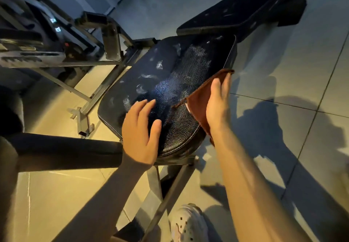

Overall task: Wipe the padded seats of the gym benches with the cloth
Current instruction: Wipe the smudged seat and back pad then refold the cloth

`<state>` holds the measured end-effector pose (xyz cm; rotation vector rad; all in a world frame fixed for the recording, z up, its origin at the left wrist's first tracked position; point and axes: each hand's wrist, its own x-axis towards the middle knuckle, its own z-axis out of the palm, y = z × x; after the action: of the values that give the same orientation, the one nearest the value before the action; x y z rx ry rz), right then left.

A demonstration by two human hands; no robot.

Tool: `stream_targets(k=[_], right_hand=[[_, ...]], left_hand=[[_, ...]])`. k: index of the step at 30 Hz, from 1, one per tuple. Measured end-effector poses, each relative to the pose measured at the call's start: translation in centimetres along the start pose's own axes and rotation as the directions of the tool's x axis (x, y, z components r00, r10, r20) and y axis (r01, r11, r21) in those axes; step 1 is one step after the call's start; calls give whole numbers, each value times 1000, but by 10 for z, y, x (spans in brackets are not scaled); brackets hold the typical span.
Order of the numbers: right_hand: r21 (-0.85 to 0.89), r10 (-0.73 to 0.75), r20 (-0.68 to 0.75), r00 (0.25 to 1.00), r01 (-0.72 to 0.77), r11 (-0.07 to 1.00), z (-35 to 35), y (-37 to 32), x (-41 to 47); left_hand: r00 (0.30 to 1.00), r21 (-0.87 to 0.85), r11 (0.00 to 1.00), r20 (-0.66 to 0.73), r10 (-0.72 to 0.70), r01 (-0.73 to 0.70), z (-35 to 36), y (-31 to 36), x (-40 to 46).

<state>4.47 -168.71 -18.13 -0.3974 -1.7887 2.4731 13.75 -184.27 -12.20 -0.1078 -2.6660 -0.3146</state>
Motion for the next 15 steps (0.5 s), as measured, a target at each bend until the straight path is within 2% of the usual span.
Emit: stream_targets(k=[5,9,11,13,15], right_hand=[[48,-65,-36,997,66,997,5,10,-50],[-137,-258,-143,956,239,961,32,31,-132],[-190,-323,-137,936,296,936,37,44,-141],[-150,-338,-142,930,317,936,33,43,-129],[-47,-266,-152,952,262,964,25,28,-105]], left_hand=[[996,-18,1000,-83,-18,17,7,-1,0],[997,-22,1000,-77,-15,13,7,-1,0],[998,-30,999,-55,-21,19,6,2,1],[998,-45,998,-53,-38,36,6,2,-1],[996,-68,996,-68,-61,57,8,2,-1]])
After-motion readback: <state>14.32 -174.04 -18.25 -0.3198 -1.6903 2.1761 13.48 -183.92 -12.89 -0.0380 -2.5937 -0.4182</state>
